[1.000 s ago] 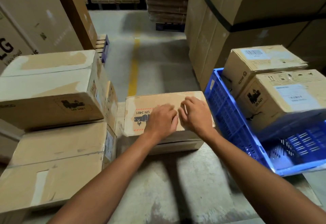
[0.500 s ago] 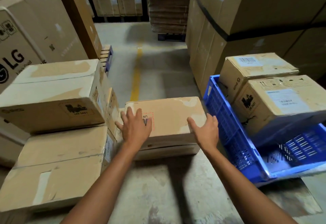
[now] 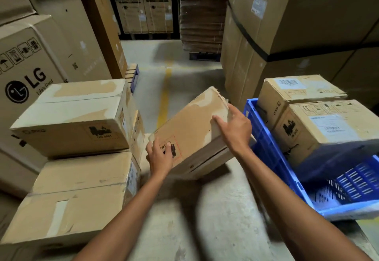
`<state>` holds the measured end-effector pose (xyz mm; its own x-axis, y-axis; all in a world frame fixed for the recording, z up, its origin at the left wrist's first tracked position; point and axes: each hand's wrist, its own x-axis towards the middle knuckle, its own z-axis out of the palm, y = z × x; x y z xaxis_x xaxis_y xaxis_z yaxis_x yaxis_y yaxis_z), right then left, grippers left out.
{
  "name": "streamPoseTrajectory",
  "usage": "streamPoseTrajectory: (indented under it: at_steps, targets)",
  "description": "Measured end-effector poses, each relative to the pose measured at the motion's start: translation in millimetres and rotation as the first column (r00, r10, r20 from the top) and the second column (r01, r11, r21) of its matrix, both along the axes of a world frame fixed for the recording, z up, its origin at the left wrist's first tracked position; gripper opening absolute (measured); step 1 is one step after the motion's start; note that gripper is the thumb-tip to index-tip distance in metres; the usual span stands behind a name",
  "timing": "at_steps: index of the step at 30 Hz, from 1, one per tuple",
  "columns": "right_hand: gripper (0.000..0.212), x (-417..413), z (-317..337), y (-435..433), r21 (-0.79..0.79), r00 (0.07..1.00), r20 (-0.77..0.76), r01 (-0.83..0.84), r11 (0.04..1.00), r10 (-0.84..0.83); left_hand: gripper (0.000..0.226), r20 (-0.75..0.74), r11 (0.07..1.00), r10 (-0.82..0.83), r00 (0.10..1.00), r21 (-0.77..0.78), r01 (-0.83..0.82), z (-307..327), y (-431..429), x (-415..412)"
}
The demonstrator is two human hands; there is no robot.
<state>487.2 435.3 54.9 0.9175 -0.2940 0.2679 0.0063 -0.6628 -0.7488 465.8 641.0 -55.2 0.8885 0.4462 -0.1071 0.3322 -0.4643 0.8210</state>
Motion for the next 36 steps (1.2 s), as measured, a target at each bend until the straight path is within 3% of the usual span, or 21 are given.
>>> streamPoseTrajectory:
  at_steps: [3,5,7,9,12,14,17,23,27,28,30,32,34,36]
  targets:
    - [0.05,7,4,15,-0.137,0.988,0.062,-0.135,0.981,0.145,0.049,-0.077,0.998,0.066,0.995,-0.001,-0.066,-3,0,-6]
    - [0.047,6,0,21,-0.112,0.965,0.069,-0.244,0.963,0.253,0.047,0.047,0.993,0.098,0.994,-0.071,-0.095,17,6,-1]
    - [0.043,2,-5,22,-0.053,0.94,0.108,-0.321,0.946,0.325,0.042,0.204,0.963,0.145,0.968,-0.255,-0.09,54,14,10]
    - [0.039,-5,-9,27,0.067,0.932,0.121,-0.35,0.934,0.341,0.034,0.264,0.88,0.156,0.952,-0.476,-0.013,91,22,17]
    - [0.038,-17,-9,40,0.341,0.965,0.028,-0.253,0.905,0.259,0.035,0.115,0.698,-0.055,0.992,-0.706,0.12,123,29,11]
    - [0.031,-22,-12,45,0.507,0.976,-0.051,-0.157,0.847,0.211,0.029,0.107,0.617,-0.189,0.976,-0.76,0.203,120,29,4]
    - [0.027,-30,-14,46,0.571,0.968,-0.053,-0.171,0.803,0.244,0.043,0.16,0.603,-0.15,0.976,-0.767,0.219,109,30,-5]
    - [0.04,-57,-38,42,0.57,0.956,0.018,-0.251,0.782,0.293,0.057,0.249,0.752,-0.178,0.952,-0.589,0.295,76,33,-29]
    - [0.032,-77,-55,45,0.516,0.952,-0.009,-0.259,0.817,0.307,0.06,0.221,0.826,-0.239,0.946,-0.465,0.318,61,38,-43]
    - [0.028,-80,-55,45,0.458,0.953,-0.02,-0.26,0.85,0.302,0.054,0.225,0.881,-0.259,0.939,-0.343,0.325,59,38,-46]
    - [0.025,-84,-55,45,0.2,0.964,-0.018,-0.255,0.946,0.264,0.043,0.266,0.962,-0.271,0.925,0.054,0.267,55,37,-55]
    - [0.024,-83,-54,47,-0.098,0.961,0.072,-0.26,0.961,0.267,0.031,0.391,0.916,-0.338,0.856,0.347,0.202,56,33,-64]
    - [0.021,-81,-54,53,-0.267,0.925,0.117,-0.321,0.909,0.361,0.024,0.456,0.854,-0.447,0.77,0.475,0.215,55,26,-72]
    - [0.022,-81,-57,57,-0.355,0.91,0.099,-0.346,0.869,0.403,0.022,0.437,0.828,-0.495,0.751,0.499,0.255,54,18,-78]
